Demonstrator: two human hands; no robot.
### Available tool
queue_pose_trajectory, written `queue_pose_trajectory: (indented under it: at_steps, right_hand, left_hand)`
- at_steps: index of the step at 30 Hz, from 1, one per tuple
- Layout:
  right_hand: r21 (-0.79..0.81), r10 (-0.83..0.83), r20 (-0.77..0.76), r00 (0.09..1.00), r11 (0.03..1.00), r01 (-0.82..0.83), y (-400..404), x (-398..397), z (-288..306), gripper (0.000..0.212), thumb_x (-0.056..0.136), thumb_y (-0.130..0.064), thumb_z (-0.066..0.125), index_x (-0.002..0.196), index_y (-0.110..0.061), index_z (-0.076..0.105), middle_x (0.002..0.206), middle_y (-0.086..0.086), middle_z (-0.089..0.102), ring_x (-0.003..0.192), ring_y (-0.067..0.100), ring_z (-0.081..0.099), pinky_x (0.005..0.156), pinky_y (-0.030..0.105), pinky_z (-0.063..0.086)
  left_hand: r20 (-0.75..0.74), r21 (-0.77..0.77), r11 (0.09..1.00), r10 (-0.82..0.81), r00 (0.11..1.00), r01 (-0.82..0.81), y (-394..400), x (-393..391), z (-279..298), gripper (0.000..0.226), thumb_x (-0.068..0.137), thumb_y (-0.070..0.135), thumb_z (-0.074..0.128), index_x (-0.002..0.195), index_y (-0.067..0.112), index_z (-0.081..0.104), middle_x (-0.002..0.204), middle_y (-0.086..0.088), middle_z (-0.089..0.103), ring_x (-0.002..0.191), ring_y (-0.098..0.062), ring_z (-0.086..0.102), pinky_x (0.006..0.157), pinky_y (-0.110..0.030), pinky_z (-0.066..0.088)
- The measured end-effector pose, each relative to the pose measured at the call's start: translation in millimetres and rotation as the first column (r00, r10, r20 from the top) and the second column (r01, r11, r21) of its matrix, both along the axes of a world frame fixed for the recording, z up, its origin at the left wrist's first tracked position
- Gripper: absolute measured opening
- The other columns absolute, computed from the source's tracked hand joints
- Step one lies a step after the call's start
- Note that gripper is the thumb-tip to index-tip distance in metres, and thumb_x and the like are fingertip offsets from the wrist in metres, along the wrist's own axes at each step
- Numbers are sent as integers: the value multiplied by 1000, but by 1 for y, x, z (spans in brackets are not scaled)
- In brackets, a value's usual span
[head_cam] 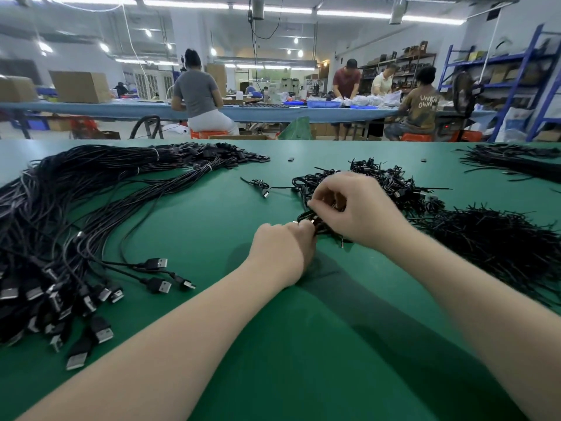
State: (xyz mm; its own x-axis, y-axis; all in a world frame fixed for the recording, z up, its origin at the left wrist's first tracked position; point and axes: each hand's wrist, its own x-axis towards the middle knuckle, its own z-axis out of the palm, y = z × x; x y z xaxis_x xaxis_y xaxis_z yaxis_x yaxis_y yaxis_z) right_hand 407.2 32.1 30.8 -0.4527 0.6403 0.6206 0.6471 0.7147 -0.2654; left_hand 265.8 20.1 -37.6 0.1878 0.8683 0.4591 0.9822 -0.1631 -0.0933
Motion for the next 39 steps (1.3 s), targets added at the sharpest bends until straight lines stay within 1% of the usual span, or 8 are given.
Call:
queue_pose_trajectory:
  at_steps: [3, 7, 13, 21, 28, 35, 37, 39]
  right_hand:
    - [-277, 69, 151, 986, 960, -25, 4, 20, 27, 10, 81, -35, 72, 74, -30, 69, 64, -17, 65, 62, -10, 57, 54, 3, 39]
    - [-519, 214, 161, 963, 849, -102, -1, 30, 31, 30, 62, -58, 76, 82, -36, 73, 77, -16, 70, 66, -3, 61, 59, 11, 48]
    - [-291, 145, 287, 947, 955, -58, 4, 21, 23, 8, 69, -33, 82, 70, -34, 74, 65, -20, 68, 60, -6, 59, 55, 8, 40]
    - [-232, 123, 293, 948, 971, -54, 2, 16, 19, 5, 76, -33, 78, 77, -30, 75, 64, -20, 65, 61, -8, 58, 55, 8, 41]
    - [-238, 105, 261, 960, 970, -42, 0, 18, 20, 3, 79, -28, 75, 77, -25, 74, 67, -14, 68, 64, -4, 62, 64, 18, 51]
    - [-422, 126, 231, 965, 906, -18, 4, 32, 31, 9, 78, -41, 74, 71, -34, 74, 67, -19, 69, 59, -5, 60, 53, 8, 43]
    - [-557, 110, 178, 978, 831, 8, 10, 47, 34, 17, 74, -49, 74, 73, -32, 74, 72, -12, 71, 59, -3, 60, 55, 9, 45]
    - [-745, 121, 36, 992, 665, -54, 14, 60, 29, 28, 68, -51, 75, 73, -24, 73, 75, -4, 71, 64, 5, 61, 59, 17, 49]
  left_hand:
    - [-181, 67, 987, -134, 974, 148, -5, 3, 4, 25, 101, 35, 29, 102, 19, 47, 98, -4, 66, 88, -30, 64, 63, -33, 21]
    - [-103, 23, 983, -178, 979, 181, -11, 11, 2, 32, 102, 34, 26, 115, 15, 47, 101, -6, 67, 87, -33, 64, 61, -33, 24]
    - [34, -30, 993, -114, 993, 115, -11, 6, 0, 32, 102, 41, 24, 102, 18, 46, 98, -4, 67, 86, -34, 63, 61, -32, 28]
    - [4, -34, 987, -157, 988, 157, -10, 8, 0, 33, 103, 38, 22, 117, 20, 47, 110, 1, 64, 95, -28, 64, 62, -32, 32]
    - [18, -78, 988, -133, 991, 134, -6, 10, -3, 33, 103, 41, 25, 109, 17, 47, 108, -3, 65, 94, -31, 63, 63, -32, 27]
    - [-203, 86, 954, -265, 943, 286, -14, 12, 6, 36, 103, 38, 26, 110, 13, 50, 98, -6, 66, 88, -32, 63, 65, -33, 26]
    - [-212, 148, 912, -349, 913, 383, -21, 11, 11, 36, 100, 35, 26, 98, 13, 55, 85, -4, 67, 76, -30, 63, 64, -33, 32]
    - [-138, 214, 865, -433, 891, 453, -27, 11, 14, 37, 95, 33, 27, 85, 12, 56, 72, -3, 65, 64, -29, 61, 60, -32, 35]
